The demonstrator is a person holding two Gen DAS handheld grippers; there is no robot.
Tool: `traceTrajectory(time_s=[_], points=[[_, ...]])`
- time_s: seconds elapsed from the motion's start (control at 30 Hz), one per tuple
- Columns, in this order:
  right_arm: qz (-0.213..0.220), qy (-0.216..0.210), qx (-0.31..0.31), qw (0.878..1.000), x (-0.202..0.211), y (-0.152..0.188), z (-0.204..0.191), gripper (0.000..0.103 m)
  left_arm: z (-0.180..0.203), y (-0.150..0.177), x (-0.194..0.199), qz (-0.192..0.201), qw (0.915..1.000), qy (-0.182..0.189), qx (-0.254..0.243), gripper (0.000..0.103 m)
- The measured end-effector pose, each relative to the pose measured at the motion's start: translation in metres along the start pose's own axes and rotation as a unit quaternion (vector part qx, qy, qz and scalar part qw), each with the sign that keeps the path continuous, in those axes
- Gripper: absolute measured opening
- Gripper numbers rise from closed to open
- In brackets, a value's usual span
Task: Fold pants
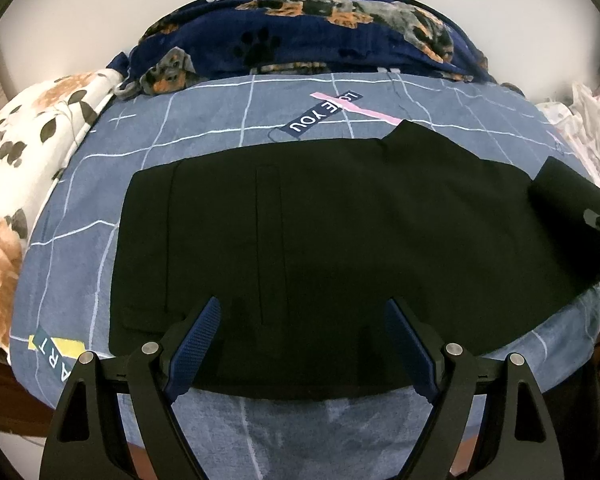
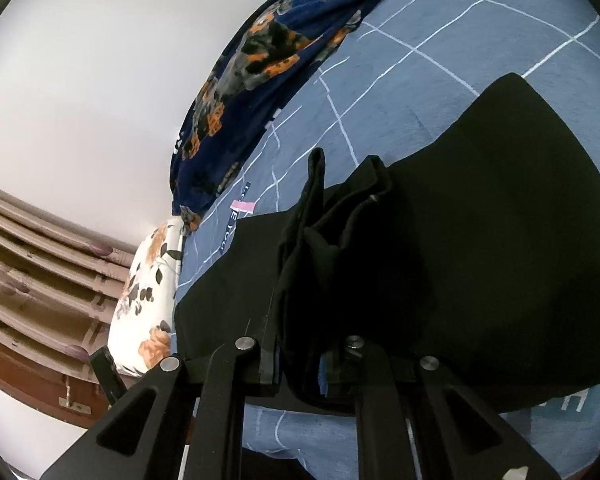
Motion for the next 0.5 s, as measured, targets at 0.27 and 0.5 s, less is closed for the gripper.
traceTrajectory(time_s=[0.27, 0.5], points=[[-0.008, -0.005, 0.004, 1.000, -0.006, 0.005, -0.003, 0.014, -0.001, 0.001, -0.002, -0.003, 1.0000, 0.001, 0.002, 0.084], [-0.014, -0.008, 0.009, 1.000, -0.011, 0.010, -0.007, 0.015, -0.001, 0.002, -0.004, -0.007, 1.0000, 0.003, 0.002, 0.084]])
Point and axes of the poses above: each gripper's, at about its wrist camera, not at the fingertips, and x roughly against the way its jaws point, z to its right, y to its underside, the point moved 10 cm from there along -x, roughly the way its jaws point, and after that the axes turned 12 degrees about -x, right-handed, at the moved point
